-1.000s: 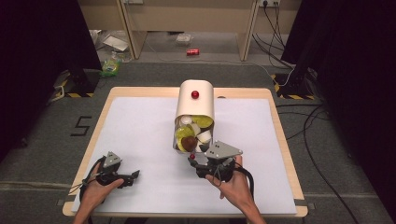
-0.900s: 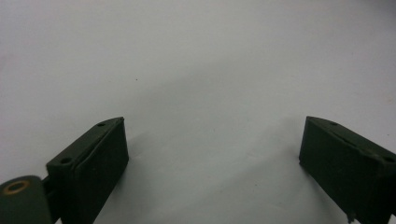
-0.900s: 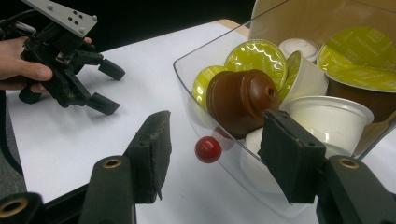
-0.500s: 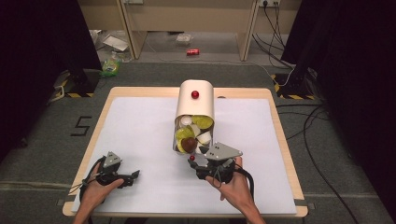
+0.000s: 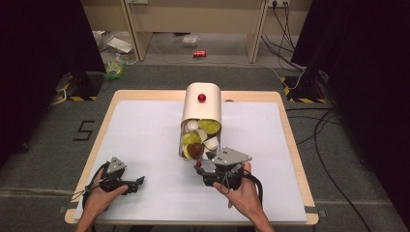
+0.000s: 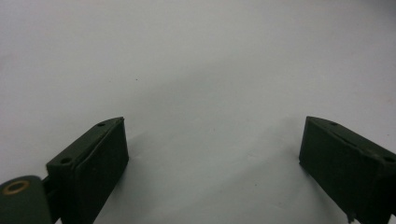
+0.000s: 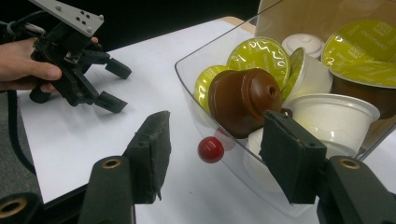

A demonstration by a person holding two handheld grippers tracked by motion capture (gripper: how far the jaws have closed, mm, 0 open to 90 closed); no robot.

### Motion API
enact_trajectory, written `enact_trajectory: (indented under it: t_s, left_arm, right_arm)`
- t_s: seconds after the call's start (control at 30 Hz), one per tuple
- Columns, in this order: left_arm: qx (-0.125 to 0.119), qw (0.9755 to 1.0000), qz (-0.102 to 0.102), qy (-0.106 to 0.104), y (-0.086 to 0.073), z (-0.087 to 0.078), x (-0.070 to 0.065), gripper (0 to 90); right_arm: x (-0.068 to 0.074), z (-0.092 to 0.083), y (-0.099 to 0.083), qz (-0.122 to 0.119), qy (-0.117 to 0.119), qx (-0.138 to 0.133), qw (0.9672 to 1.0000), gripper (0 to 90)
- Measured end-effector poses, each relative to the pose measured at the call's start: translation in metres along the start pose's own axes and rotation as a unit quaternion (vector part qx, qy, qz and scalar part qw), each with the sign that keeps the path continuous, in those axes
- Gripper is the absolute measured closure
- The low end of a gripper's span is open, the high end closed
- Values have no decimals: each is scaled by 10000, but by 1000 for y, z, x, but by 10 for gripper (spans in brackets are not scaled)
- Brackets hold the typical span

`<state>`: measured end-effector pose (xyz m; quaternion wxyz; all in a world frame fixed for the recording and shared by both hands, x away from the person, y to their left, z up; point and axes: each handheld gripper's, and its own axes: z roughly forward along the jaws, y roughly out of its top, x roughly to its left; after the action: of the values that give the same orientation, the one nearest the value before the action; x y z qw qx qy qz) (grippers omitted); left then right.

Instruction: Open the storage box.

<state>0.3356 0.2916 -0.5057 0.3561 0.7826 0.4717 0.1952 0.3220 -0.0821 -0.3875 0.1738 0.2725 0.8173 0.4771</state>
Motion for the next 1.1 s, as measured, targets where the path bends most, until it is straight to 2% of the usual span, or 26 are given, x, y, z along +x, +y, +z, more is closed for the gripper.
enact_trajectory:
  t_s: [0.23,0.63,1.1]
  left_arm:
    - [2,10000,2,-1,0,0,0,72]
    - [2,10000,0,-1,0,0,0,72]
    - [2,10000,2,-1,0,0,0,72]
  right_arm:
    - [-1,-1,2,61,-5,-88,9999,425]
    - [-4,1,7,206,-164,-206,9994,406]
    - [-8,11,15,421,-296,-289,9983,311]
